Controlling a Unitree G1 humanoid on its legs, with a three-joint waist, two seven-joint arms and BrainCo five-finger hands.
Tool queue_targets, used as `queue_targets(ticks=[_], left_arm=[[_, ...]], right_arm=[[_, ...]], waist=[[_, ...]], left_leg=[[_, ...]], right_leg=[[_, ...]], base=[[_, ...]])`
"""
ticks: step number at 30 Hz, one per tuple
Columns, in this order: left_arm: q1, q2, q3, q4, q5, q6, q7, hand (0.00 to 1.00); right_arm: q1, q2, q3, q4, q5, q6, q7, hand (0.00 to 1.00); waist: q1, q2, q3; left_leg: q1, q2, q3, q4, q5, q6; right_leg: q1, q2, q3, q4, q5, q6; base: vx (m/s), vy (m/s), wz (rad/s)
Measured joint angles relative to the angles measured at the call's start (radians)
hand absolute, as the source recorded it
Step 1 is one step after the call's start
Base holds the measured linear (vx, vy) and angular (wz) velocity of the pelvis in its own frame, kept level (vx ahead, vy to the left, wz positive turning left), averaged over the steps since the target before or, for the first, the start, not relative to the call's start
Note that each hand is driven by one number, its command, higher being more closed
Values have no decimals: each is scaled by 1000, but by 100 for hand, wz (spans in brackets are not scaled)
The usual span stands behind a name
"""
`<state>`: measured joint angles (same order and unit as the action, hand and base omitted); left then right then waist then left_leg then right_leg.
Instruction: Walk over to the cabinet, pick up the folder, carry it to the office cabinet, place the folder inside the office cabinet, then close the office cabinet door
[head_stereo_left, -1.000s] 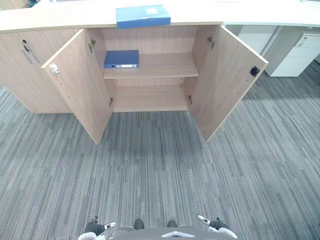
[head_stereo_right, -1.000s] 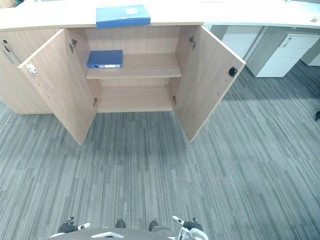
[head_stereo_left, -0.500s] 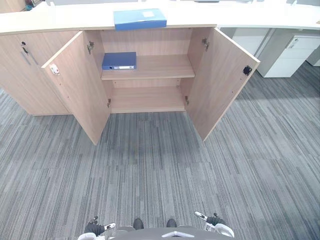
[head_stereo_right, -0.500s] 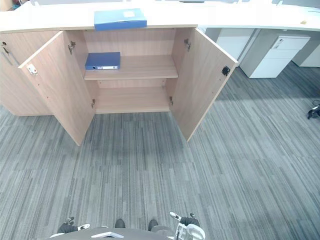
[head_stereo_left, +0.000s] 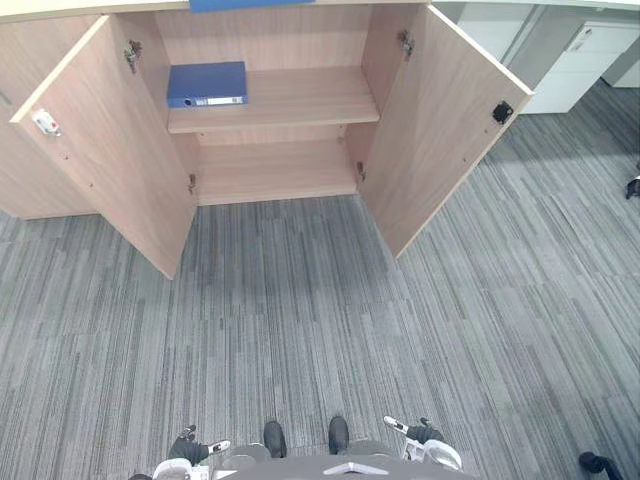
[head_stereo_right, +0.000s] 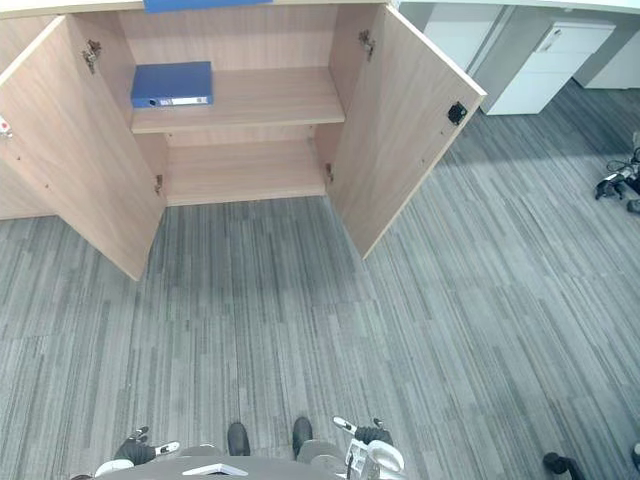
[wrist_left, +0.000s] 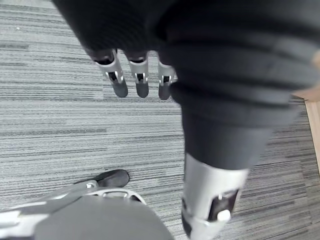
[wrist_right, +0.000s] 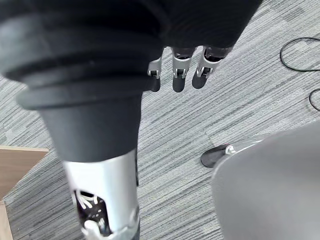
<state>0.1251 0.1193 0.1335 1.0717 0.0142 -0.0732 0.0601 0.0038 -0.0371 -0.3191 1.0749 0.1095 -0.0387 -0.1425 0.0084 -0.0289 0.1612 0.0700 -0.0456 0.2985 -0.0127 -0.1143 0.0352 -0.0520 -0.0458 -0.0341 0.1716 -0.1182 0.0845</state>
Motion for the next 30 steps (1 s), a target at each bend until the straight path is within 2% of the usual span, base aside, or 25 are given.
queue_targets(ticks=[2, 3, 4, 5, 6, 8, 9, 11, 12, 13, 14, 15, 16, 17, 18, 19, 20, 21, 24, 26, 29, 30], left_arm=[[-7, -1, -6, 1, 0, 1, 1, 0], [-17, -2, -19, 0, 0, 1, 1, 0], [-29, -2, -24, -2, -1, 1, 1, 0], [-34, -1, -24, -1, -1, 1, 1, 0], [-38, 0, -17, -1, -1, 2, 2, 0], [-46, -3, -16, -1, -4, 1, 3, 0], [-52, -7, -16, 1, -6, 2, 3, 0], [-53, -7, -17, 2, -9, 1, 2, 0], [-54, -5, -14, 3, -9, 1, 2, 0], [-52, -12, 7, 5, -9, 1, 2, 0], [-56, -25, 22, 7, -9, 2, 5, 0], [-57, -44, 42, 1, -9, -2, 2, 0], [-57, -49, 46, -6, -9, -6, 2, 0], [-59, -61, 78, -23, -9, -8, 2, 0], [-58, -80, 117, -43, -9, -10, 2, 0], [-58, -86, 134, -52, -9, -12, 1, 0], [-58, -92, 146, -79, -10, -16, 2, 0], [-62, -96, 148, -90, -11, -20, 1, 0], [-69, -125, 147, -120, -11, -25, 1, 0], [-86, -129, 143, -119, -10, -26, 1, 0], [-101, -131, 139, -121, -10, -28, 0, 0], [-100, -131, 137, -119, -9, -28, 1, 0]], right_arm=[[-10, -1, 1, -18, 1, -1, 0, 0], [-10, 1, 1, -41, 2, -3, 1, 0], [-12, 5, 1, -55, 6, -8, 1, 0], [-13, 8, 1, -60, 7, -8, 0, 0], [-16, 14, 2, -69, 18, -9, 1, 0], [-19, 12, 3, -73, 24, -11, 1, 0], [-26, 9, 4, -75, 40, -18, 0, 0], [-33, 8, 2, -78, 45, -24, 0, 0], [-27, 5, 0, -77, 45, -24, -1, 0], [-16, 0, -7, -76, 48, -25, 0, 0], [-22, -7, -9, -76, 50, -24, 0, 0], [-24, -13, -8, -78, 48, -24, 0, 0], [-23, -12, -9, -78, 46, -23, 0, 0], [-21, -12, -8, -87, 50, -23, -1, 0], [-13, -9, -3, -108, 50, -19, -2, 0], [-6, -3, 2, -116, 50, -18, -3, 0], [1, 0, 3, -122, 50, -19, -4, 0], [1, 4, 7, -125, 53, -19, -11, 0], [3, 14, 23, -152, 62, -18, -13, 0], [10, 24, 21, -159, 64, -19, -13, 0], [17, 40, -3, -157, 83, -18, -14, 0], [33, 45, -6, -155, 83, -18, -15, 0]], waist=[[1, 8, 19], [-4, 12, 28], [-8, 14, 41], [-8, 21, 48], [-8, 16, 49], [-10, 22, 52], [-18, 32, 58], [-33, 38, 61], [-37, 31, 59], [-41, 28, 58], [-40, 41, 59], [-34, 57, 58], [-32, 58, 59], [-36, 67, 66], [-32, 79, 74], [-25, 79, 76], [-15, 76, 79], [-6, 61, 83], [-3, 65, 79], [11, 65, 78], [29, 43, 68], [34, 34, 55]], left_leg=[[4, 3, 3, 60, -43, 5], [21, 3, 1, 83, -60, 13], [44, 3, -11, 91, -82, 33], [52, 2, -16, 95, -94, 35], [72, 4, -27, 95, -109, 33], [104, 23, -33, 79, -124, 20], [122, 45, -41, 58, -127, 11], [136, 72, -58, 44, -134, -23], [160, 73, -75, 34, -146, -50], [194, 75, -89, 32, -164, -79], [206, 99, -88, 39, -169, -91], [176, 113, -78, 111, -151, -124], [148, 116, -71, 181, -142, -138], [58, 153, -56, 405, -131, -132], [-39, 221, -30, 662, -124, -105], [-66, 254, -14, 758, -125, -100], [-106, 309, 16, 891, -131, -91], [-150, 345, 41, 956, -139, -80], [-271, 374, 72, 943, -147, -75], [-333, 363, 112, 813, -153, -68], [-381, 279, 110, 566, -131, -83], [-378, 232, 95, 433, -76, -77]], right_leg=[[-68, -15, -12, 213, -52, 16], [-126, -28, -22, 366, -56, 21], [-183, -42, -44, 505, -78, 5], [-202, -45, -54, 543, -107, -1], [-227, -53, -79, 564, -155, -6], [-265, -46, -130, 513, -179, -15], [-294, -29, -168, 440, -167, -26], [-325, -3, -188, 295, -97, -41], [-329, 1, -184, 223, -29, -55], [-313, -6, -180, 206, 83, -89], [-306, 3, -196, 227, 67, -95], [-292, 3, -203, 234, 35, -107], [-279, 1, -206, 232, 23, -112], [-230, 0, -216, 194, 11, -117], [-161, 15, -224, 154, 3, -127], [-123, 25, -225, 137, -3, -132], [-54, 35, -225, 113, -16, -143], [4, 36, -222, 93, -36, -143], [71, 37, -210, 54, -80, -127], [110, 32, -193, 31, -90, -114], [172, -7, -185, -11, -104, -89], [188, -27, -173, -23, -122, -59]], base=[[159, 64, -4], [207, 79, 18], [216, 67, 24], [236, 43, 23], [235, 10, 19], [261, -26, 14], [299, -71, 24], [350, -100, 37], [456, -173, 52], [487, -199, 45], [574, -282, 37], [468, -256, 17], [455, -270, 29], [465, -262, 28], [461, -236, 23], [542, -247, 6], [407, -167, -8], [383, -145, -8], [263, -33, -14], [321, 88, -19], [401, 187, -10], [396, 252, -36]])
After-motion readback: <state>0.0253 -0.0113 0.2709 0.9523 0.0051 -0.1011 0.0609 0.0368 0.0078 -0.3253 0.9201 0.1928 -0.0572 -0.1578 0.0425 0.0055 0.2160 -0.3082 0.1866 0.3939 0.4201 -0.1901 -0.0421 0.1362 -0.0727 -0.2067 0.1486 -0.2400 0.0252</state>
